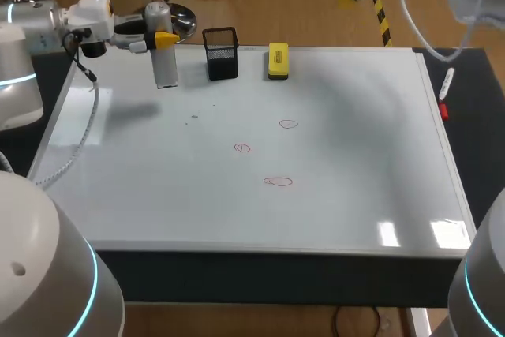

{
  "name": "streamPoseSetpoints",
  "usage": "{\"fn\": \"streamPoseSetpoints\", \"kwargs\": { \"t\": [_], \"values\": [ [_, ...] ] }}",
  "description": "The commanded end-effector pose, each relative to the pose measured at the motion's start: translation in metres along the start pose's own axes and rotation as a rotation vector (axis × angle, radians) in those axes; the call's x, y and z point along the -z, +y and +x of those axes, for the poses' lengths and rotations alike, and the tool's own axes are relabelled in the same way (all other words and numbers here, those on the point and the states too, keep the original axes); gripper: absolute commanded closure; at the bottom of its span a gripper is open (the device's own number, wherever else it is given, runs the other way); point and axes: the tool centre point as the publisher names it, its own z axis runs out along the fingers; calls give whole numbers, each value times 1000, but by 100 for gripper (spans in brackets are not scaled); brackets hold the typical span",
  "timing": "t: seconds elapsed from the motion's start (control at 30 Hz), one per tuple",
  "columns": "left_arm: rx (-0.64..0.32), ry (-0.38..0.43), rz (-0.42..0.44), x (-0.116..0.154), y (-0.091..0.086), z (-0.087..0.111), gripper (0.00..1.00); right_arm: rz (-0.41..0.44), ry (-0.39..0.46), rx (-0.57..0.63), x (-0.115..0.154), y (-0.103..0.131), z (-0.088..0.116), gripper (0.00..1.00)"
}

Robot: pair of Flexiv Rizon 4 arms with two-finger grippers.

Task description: Pick up the inspection probe, press it on each red-marked spot on the whiteboard one by one, put down the probe, pick up the eraser, and wipe off all the red marks.

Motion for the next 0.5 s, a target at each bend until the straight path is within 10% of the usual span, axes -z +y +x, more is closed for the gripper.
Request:
{"fn": "streamPoseSetpoints", "kwargs": {
  "t": [0.03,0.5],
  "values": [
    [-2,0,1,0,-1,0,100,199,680,369,-17,2,-9,0],
    [-2,0,1,0,-1,0,100,376,807,651,-62,-2,6,0]
  ]
}}
